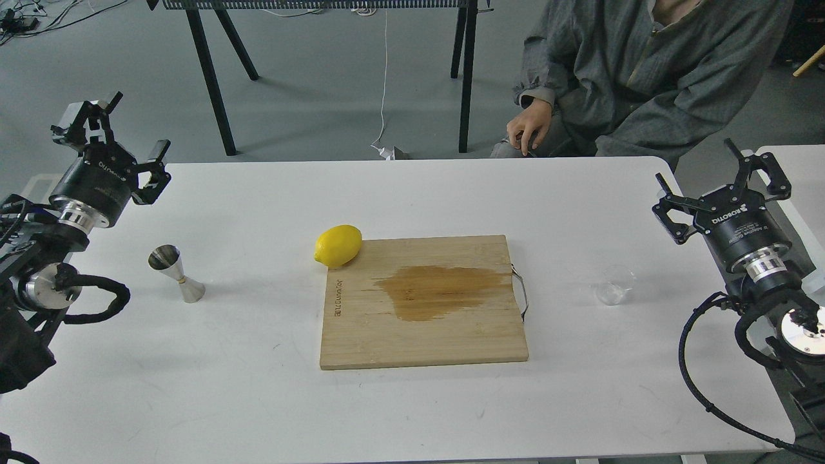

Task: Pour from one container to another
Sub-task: 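Lower the left gripper toward the metal jigger near the table edge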

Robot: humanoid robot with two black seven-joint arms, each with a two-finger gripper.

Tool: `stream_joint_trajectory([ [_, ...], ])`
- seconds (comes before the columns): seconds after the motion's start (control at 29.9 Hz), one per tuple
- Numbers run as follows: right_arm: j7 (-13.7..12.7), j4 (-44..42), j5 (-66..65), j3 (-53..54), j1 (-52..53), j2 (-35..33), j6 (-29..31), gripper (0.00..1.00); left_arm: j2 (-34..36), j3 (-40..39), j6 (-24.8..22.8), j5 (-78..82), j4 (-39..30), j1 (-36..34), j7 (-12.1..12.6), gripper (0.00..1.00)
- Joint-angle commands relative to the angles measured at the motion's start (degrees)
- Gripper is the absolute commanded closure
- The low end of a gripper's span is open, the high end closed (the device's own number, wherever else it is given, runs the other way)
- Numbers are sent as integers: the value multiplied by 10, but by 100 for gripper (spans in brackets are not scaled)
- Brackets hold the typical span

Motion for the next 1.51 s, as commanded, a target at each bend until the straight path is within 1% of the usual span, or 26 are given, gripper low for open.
stream_joint_trajectory([
  [0.0,0,1,0,-3,1,0,0,1,0,-1,0,-18,0,-6,0,0],
  [0.27,1,1,-1,-2,1,0,0,1,1,0,0,-32,1,-25,0,0],
  [0.6,1,1,0,1,1,0,0,1,-3,3,0,-44,2,-20,0,0],
  [0.77,1,1,0,1,0,-1,0,1,-15,-2,0,-45,2,-24,0,0],
  [0.9,1,2,0,2,0,-1,0,1,-12,0,0,-44,2,-30,0,0],
  [1.27,1,1,0,3,0,0,0,1,41,8,0,-30,-3,-35,0,0],
  [1.47,1,0,0,3,0,0,0,1,83,7,0,132,-6,-44,0,0],
])
